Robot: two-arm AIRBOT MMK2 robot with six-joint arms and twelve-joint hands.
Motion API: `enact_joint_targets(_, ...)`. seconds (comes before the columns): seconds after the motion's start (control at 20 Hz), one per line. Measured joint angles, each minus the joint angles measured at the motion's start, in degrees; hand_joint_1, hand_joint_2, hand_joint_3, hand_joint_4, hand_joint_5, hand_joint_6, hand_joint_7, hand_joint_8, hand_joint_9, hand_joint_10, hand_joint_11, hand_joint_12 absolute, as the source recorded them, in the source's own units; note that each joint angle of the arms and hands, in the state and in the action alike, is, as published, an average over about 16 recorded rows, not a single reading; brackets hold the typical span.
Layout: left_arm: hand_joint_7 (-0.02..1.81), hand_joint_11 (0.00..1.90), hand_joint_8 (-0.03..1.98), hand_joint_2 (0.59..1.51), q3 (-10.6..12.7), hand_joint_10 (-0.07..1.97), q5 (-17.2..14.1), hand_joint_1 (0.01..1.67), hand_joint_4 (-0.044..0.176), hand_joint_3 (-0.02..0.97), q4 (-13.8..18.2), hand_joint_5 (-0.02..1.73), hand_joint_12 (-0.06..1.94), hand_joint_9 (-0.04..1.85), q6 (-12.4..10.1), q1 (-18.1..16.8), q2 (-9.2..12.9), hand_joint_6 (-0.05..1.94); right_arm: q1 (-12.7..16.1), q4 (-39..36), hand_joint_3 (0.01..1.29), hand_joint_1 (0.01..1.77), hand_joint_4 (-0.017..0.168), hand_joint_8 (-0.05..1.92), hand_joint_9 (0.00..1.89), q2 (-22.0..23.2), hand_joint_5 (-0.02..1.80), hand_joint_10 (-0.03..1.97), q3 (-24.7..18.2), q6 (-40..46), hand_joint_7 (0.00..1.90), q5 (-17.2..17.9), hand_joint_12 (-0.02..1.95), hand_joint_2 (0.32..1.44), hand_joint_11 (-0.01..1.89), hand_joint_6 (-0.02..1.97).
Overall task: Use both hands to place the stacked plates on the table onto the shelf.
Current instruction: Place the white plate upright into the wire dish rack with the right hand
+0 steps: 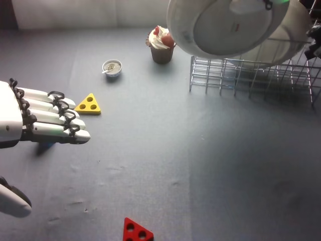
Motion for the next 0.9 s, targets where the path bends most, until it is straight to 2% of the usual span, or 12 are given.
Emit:
enact_joint_targets(0.35, 0.18, 0.14, 0.01, 0.975, -0.82, 0.01, 0.29, 0.10, 0.001, 0.005, -0.02, 0.15, 0.01, 0.17, 0.00, -0.24, 0.40, 0.00, 0.63, 2.76, 0.01, 1.46, -0.007, 0.65, 1.13, 0.09, 0.89, 0.73, 2.08, -0.61, 1.03, -1.69, 1.04, 0.96, 1.03, 1.02)
enact_joint_targets(0.65, 0.18, 0.15, 0.01, 0.976, -2.73, 0.01, 1.44, 0.10, 0.002, 0.005, -1.35, 0.15, 0.01, 0.17, 0.00, -0.35, 0.80, 0.00, 0.78, 3.71, 0.01, 1.47, -0.008, 0.59, 1.14, 0.46, 0.91, 0.65, 3.60, -0.98, 1.06, -2.28, 1.36, 0.96, 0.97, 0.97)
enact_joint_targets(0.9, 0.19, 0.16, 0.01, 0.976, -4.74, 0.01, 2.97, 0.11, 0.001, 0.006, -2.37, 0.16, 0.01, 0.18, 0.00, -0.35, 1.05, 0.00, 0.31, 3.78, 0.01, 1.47, -0.008, 0.57, 1.14, 0.76, 0.92, 0.64, 4.22, -1.00, 1.06, -2.38, 1.36, 0.96, 0.97, 0.94)
